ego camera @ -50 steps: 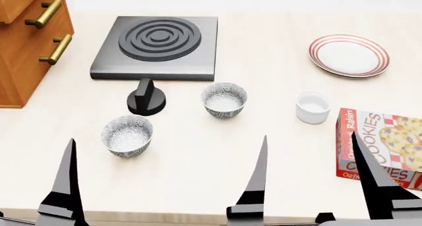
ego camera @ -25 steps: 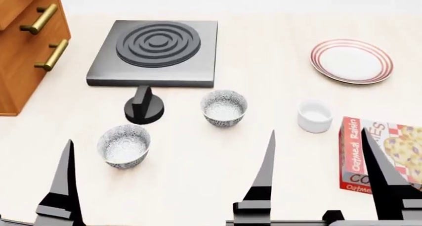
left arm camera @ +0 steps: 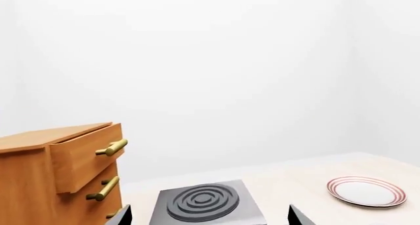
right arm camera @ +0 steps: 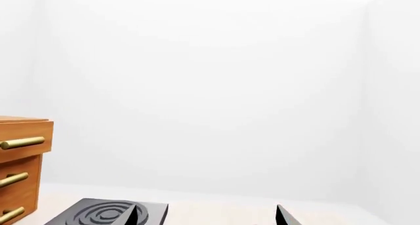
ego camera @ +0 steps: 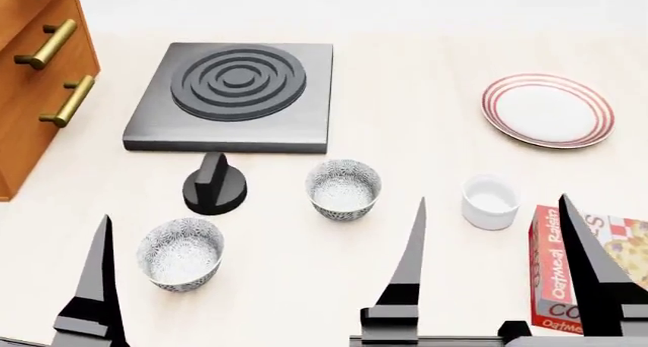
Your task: Pick the akita bowl next to the ramekin and place it on the plate.
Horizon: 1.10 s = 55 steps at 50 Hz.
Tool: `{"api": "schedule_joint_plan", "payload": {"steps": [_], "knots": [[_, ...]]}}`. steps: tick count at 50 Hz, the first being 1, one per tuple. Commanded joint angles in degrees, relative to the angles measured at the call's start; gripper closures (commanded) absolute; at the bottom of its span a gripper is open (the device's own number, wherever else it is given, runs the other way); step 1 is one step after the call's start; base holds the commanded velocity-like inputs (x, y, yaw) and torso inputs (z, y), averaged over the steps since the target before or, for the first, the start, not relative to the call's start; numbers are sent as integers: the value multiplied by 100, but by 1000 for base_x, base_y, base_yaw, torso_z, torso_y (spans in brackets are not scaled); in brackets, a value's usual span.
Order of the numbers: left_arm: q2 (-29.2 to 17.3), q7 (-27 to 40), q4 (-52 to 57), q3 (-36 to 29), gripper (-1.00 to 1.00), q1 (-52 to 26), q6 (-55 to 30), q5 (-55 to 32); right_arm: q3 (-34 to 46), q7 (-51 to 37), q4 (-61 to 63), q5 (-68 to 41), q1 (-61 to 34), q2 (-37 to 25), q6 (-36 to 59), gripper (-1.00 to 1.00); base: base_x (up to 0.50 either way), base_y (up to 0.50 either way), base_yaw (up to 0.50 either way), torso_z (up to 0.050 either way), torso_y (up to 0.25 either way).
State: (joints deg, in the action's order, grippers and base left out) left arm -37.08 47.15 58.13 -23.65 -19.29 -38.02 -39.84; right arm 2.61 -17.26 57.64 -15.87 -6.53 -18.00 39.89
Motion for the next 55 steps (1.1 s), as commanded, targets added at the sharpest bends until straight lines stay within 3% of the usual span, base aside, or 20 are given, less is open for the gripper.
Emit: {"api": "schedule_joint_plan", "payload": {"steps": [1, 55], "knots": [[40, -62, 24, 47, -100, -47, 52, -49, -78, 75, 5, 32, -21, 34, 13, -100, 195, 0, 0, 0, 0], [-252, 296, -44, -235, -100, -251, 344, -246, 72, -501, 16, -341, -134, -387, -81, -100, 215, 0, 0, 0, 0]]}}
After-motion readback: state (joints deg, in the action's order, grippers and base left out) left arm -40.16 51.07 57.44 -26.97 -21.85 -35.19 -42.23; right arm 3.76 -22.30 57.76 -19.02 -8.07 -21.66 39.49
